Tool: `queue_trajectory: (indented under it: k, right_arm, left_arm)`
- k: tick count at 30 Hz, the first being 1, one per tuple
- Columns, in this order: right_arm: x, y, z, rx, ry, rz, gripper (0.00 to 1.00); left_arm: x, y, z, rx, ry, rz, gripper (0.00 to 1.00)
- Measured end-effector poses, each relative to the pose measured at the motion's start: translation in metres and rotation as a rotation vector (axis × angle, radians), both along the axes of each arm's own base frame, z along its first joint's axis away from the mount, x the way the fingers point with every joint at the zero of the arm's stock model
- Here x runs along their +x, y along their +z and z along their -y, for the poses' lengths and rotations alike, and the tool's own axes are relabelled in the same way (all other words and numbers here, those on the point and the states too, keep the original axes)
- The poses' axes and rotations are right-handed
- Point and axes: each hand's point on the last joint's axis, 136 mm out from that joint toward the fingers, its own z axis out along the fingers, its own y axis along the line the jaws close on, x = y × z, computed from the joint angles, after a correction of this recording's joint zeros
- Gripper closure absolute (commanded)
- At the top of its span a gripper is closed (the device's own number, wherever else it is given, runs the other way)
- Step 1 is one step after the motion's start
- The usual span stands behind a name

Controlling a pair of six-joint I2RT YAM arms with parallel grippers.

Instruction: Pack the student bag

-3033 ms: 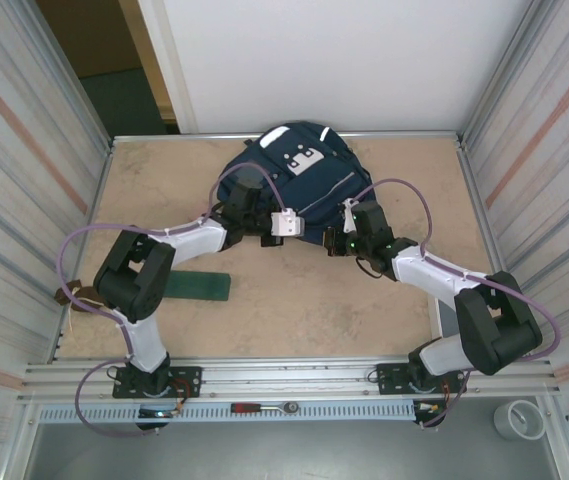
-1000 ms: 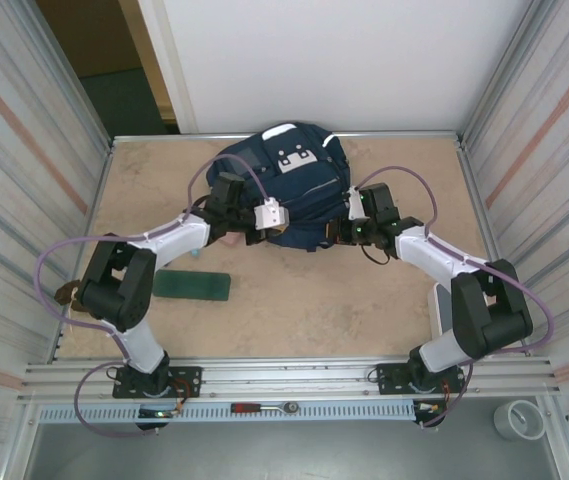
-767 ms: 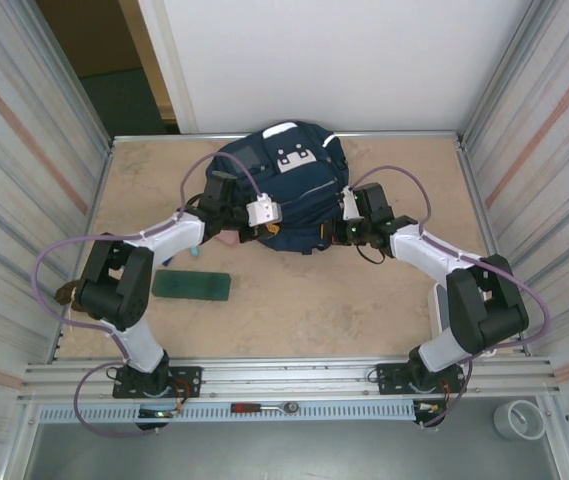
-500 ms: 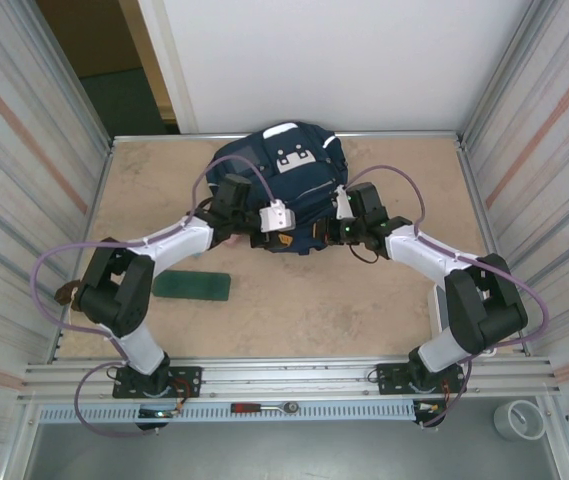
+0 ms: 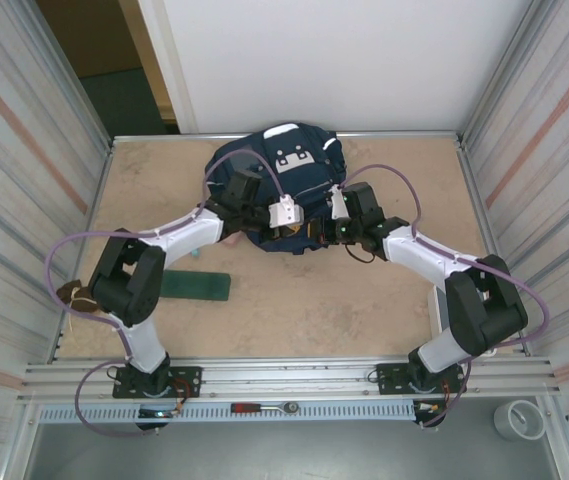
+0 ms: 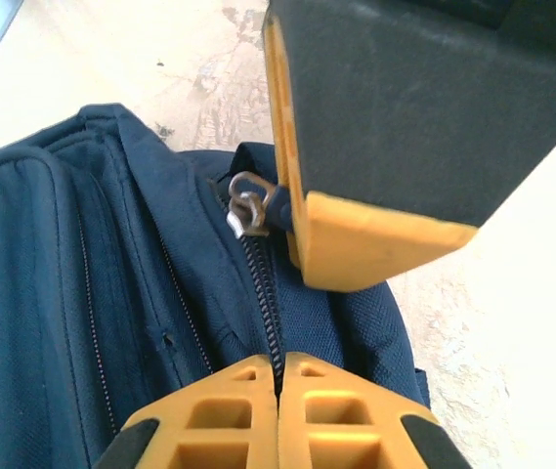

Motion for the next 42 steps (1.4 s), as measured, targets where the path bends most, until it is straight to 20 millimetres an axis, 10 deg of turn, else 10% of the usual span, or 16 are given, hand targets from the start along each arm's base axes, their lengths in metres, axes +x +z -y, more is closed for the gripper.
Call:
queue_trajectory:
  k: [14, 21, 27, 33, 42]
  right_arm:
    - [0.017, -0.014, 0.03, -0.077, -0.101, -0.02, 1.0]
    - [0.012, -0.009, 0.008, -0.064, -0.059, -0.001, 1.0]
    - [0.008, 0.0, -0.009, -0.034, -0.035, 0.013, 1.0]
    - [0.002, 0.005, -0.023, -0.016, -0.001, 0.03, 1.0]
    - [-0.001, 0.006, -0.029, -0.007, 0.018, 0.039, 1.0]
  left_arm:
    - [0.01, -0.004, -0.053, -0.037, 0.092, -0.033, 0.98]
    - [0.012, -0.009, -0.064, -0.013, 0.144, -0.042, 0.55]
    - [-0.009, -0.009, -0.035, 0.003, 0.077, -0.031, 0.45]
    - [-0.012, 0.007, -0.008, -0.008, 0.025, 0.003, 0.51]
    - [-0.005, 0.002, -0.009, 0.02, 0.03, -0.02, 0.96]
